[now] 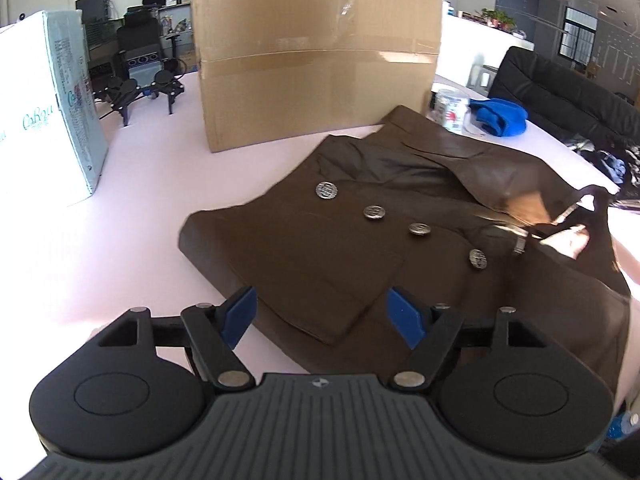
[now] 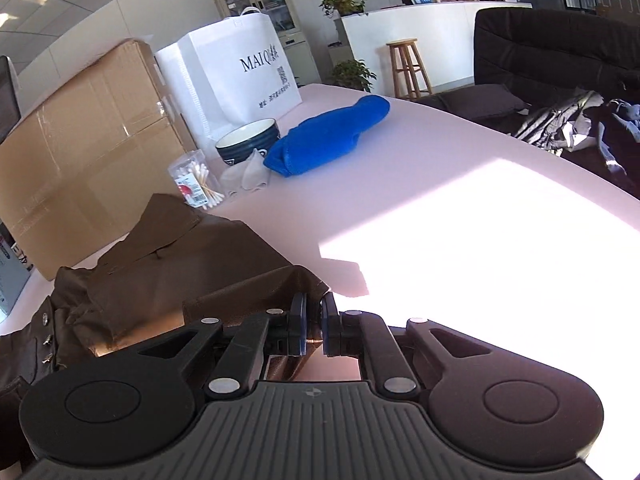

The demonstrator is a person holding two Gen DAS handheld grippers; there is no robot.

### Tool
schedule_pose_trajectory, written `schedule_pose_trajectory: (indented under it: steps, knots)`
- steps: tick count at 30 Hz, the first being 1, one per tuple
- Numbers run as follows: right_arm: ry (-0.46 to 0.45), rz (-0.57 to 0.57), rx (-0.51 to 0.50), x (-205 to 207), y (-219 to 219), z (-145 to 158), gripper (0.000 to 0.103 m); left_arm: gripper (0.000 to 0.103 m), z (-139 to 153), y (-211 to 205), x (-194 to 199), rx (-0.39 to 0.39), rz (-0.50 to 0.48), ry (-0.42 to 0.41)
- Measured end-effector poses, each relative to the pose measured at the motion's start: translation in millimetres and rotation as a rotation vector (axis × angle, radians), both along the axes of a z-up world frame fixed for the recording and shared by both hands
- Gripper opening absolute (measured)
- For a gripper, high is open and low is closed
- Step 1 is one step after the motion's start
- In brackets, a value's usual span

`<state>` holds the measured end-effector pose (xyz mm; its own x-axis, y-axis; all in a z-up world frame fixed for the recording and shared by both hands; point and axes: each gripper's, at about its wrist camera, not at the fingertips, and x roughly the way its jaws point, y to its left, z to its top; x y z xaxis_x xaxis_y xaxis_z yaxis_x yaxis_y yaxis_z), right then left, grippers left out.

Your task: Fold clothes

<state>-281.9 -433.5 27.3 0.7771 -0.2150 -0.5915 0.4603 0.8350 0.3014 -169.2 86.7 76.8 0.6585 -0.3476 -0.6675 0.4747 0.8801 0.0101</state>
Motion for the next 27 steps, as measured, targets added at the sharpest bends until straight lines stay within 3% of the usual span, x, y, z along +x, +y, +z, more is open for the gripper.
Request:
schedule_pose_trajectory:
  steps: [2, 3, 5, 7, 10, 12, 15, 17, 18, 19, 20, 21, 22, 23, 27]
  knots:
    - [0.000, -0.045, -0.002, -9.4, -0.1, 2.8, 0.071, 0.073, -8.0, -6.2, 29.5, 0.080, 0.042, -0.017]
    - [-0.028, -0.034, 0.006, -17.5, 2.6, 6.7, 0.079, 0.073, -13.1, -10.0, 42.9, 0.117, 0.045, -0.011]
    - [-0.077, 0.026, 0.088, -34.5, 8.5, 13.3, 0.085, 0.073, -24.8, -16.7, 67.2, 0.173, 0.024, 0.020]
    - [-0.090, 0.088, 0.231, -45.5, 12.6, 13.5, 0.087, 0.074, -38.6, -22.9, 88.6, 0.212, -0.009, 0.066]
    - [-0.049, 0.150, 0.427, -50.7, 20.1, 1.1, 0.088, 0.083, -46.7, -30.2, 104.2, 0.218, -0.032, 0.058]
    - [-0.016, 0.156, 0.493, -51.2, 26.3, -7.7, 0.088, 0.083, -46.7, -34.3, 108.8, 0.216, -0.057, 0.068]
    - [-0.039, 0.173, 0.552, -44.0, 28.1, -15.8, 0.088, 0.082, -47.9, -37.9, 114.5, 0.192, -0.088, 0.099]
    - [-0.060, 0.182, 0.581, -38.2, 28.0, -20.0, 0.088, 0.074, -47.8, -36.9, 117.9, 0.159, -0.087, 0.134]
    - [-0.074, 0.182, 0.587, -33.7, 27.6, -21.8, 0.087, 0.064, -46.8, -36.0, 117.9, 0.145, -0.089, 0.147]
    - [-0.083, 0.177, 0.590, -28.3, 27.2, -23.7, 0.084, 0.049, -45.1, -35.0, 116.8, 0.140, -0.085, 0.150]
    - [-0.088, 0.167, 0.581, -23.7, 27.6, -24.5, 0.076, 0.041, -43.4, -34.9, 115.5, 0.146, -0.075, 0.144]
    - [-0.080, 0.159, 0.560, -19.2, 27.6, -25.0, 0.053, 0.020, -41.4, -34.1, 114.6, 0.148, -0.061, 0.145]
    - [-0.063, 0.150, 0.536, -14.4, 27.2, -25.6, 0.039, 0.009, -38.9, -31.8, 114.4, 0.135, -0.042, 0.157]
    - [-0.044, 0.129, 0.516, -10.9, 26.0, -27.3, 0.011, 0.007, -36.6, -28.8, 114.8, 0.109, -0.027, 0.177]
    - [-0.053, 0.087, 0.520, -6.3, 14.1, -36.2, 0.004, 0.005, -26.0, -20.0, 101.6, 0.046, -0.020, 0.161]
